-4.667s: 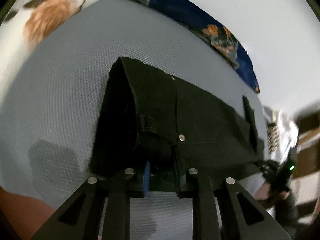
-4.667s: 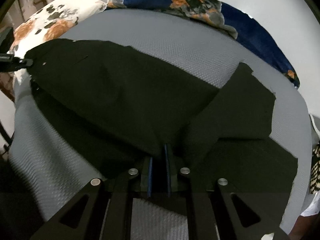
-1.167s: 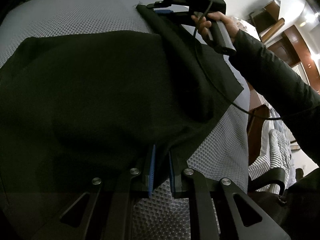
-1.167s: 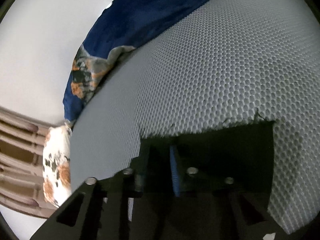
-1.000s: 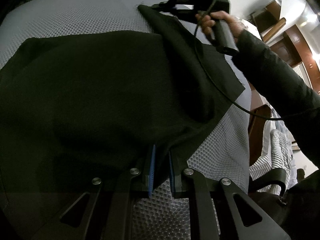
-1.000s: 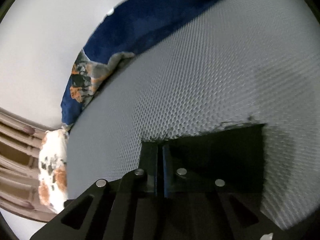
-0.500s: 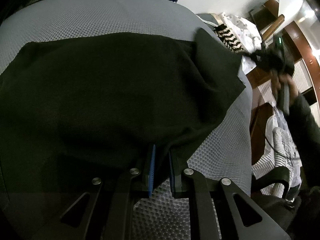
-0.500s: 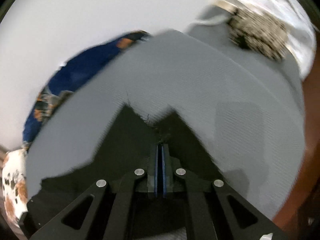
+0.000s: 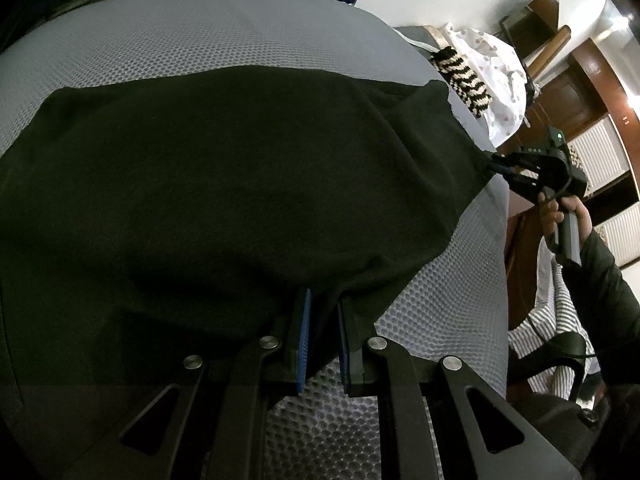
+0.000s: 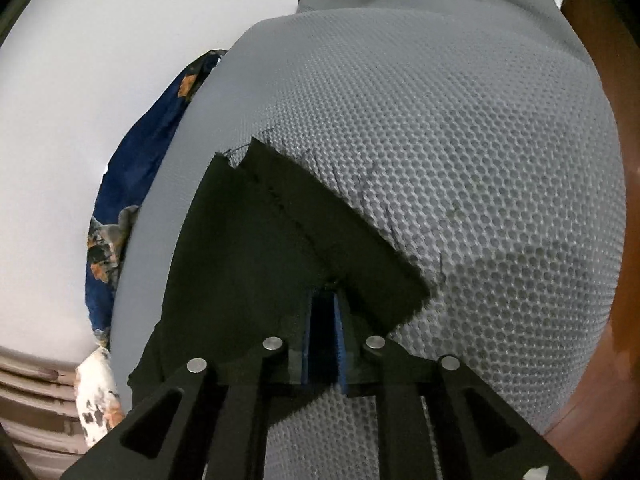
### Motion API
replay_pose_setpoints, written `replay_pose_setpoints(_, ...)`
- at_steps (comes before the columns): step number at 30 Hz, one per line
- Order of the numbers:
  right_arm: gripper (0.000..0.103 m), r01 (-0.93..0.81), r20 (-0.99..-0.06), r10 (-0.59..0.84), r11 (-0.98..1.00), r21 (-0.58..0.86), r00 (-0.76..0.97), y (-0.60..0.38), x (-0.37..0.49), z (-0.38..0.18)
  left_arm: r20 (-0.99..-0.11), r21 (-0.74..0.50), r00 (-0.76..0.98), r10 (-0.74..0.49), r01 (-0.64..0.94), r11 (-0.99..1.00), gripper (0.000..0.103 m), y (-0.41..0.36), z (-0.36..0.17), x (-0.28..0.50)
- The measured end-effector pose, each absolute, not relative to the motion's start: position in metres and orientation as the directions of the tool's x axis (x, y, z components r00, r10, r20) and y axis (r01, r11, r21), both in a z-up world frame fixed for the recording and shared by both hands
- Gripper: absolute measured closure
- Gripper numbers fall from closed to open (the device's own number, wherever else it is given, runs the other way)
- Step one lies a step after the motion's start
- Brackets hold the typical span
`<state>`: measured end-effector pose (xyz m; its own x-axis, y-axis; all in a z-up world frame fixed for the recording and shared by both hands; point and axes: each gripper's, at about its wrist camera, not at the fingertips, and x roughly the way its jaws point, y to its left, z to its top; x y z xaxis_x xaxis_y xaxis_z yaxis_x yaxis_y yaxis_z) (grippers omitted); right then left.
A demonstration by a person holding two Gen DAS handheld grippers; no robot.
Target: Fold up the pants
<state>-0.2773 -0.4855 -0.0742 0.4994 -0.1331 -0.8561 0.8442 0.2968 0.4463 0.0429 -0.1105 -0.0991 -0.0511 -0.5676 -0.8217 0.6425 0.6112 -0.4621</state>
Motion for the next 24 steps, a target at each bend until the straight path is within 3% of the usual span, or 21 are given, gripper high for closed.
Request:
replay_pose_setpoints(5,0.07,0.797,-0.81,-0.097,0.278,0.536,0.579,-0.473,-0.284,-0.073,-0.826,-0.455,-0.049,-0.562,0.645,0.613,0.09,-0.112,-0.099,0.042)
replay_pose_setpoints(10,0.07,0.8,-0.811,-0.118,0.294,0.523,0.574,-0.469,-0.273,-0.076,-0.826,-0.455,-0.047,-0.561,0.644,0.616,0.09,-0.113,-0.099,0.042)
replay_pose_setpoints(12,0.073,0.797,-0.804,-0.123,0.282,0.534,0.582,-0.474,-0.272,-0.076,-0.827,-0.453,-0.044,-0.56,0.643,0.618,0.09,-0.113,-0.099,0.041)
replay_pose_setpoints(16,0.092,0.8,-0.799,-0.149,0.277,0.532,0.583,-0.489,-0.272,-0.076,-0.827,-0.455,-0.043,-0.561,0.639,0.621,0.09,-0.113,-0.099,0.04)
replay_pose_setpoints(20,0.1,0.801,-0.797,-0.181,0.323,0.505,0.576,-0.488,-0.269,-0.065,-0.828,-0.45,-0.04,-0.559,0.642,0.621,0.089,-0.113,-0.1,0.039)
replay_pose_setpoints(24,0.101,0.837,-0.812,-0.293,0.398,0.376,0.504,-0.471,-0.27,-0.038,-0.834,-0.435,-0.031,-0.551,0.652,0.622,0.089,-0.115,-0.098,0.036)
